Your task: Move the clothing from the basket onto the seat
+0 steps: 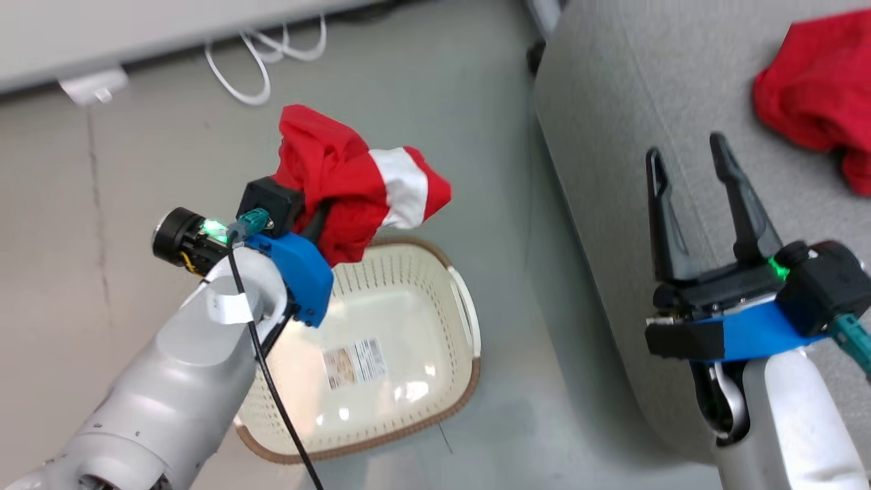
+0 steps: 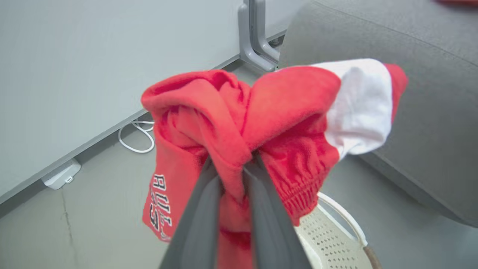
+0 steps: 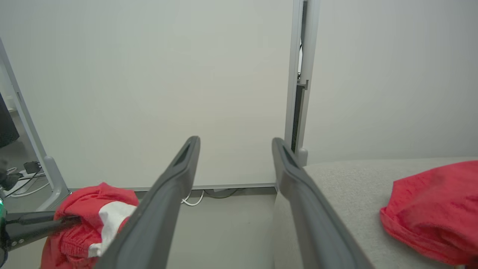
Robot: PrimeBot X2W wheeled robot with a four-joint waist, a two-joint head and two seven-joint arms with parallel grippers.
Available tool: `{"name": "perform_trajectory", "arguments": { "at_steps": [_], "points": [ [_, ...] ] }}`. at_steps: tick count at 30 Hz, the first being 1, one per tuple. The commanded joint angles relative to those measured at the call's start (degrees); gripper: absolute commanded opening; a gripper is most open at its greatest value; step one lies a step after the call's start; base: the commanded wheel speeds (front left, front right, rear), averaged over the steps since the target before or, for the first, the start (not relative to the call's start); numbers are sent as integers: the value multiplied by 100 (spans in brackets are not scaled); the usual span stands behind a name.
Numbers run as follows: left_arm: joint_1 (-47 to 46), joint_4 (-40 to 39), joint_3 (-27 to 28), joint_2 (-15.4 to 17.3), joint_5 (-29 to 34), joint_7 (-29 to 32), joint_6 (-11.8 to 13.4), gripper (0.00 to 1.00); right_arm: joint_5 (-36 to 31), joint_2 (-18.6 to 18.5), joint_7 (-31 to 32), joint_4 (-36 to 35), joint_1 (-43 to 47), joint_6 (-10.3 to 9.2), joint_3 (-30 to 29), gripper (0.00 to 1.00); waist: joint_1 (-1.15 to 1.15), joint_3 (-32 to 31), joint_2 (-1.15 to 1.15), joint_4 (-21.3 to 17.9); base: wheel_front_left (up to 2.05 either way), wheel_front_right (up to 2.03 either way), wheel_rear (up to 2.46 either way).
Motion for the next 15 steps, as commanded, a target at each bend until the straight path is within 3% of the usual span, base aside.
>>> {"name": "perform_trajectory", "arguments": {
  "at_steps": [1, 15],
  "points": [
    [99, -110, 101, -3, -54, -36, 48, 0, -12, -29, -17, 31, 114, 1, -13, 100, 1, -410, 0, 137, 0, 0, 0],
    [1294, -2087, 1336, 223, 491, -36, 495, 0, 109, -4, -17, 321, 883, 1, -46, 100, 1, -1504, 0, 342, 0, 0, 0]
  ]
}}
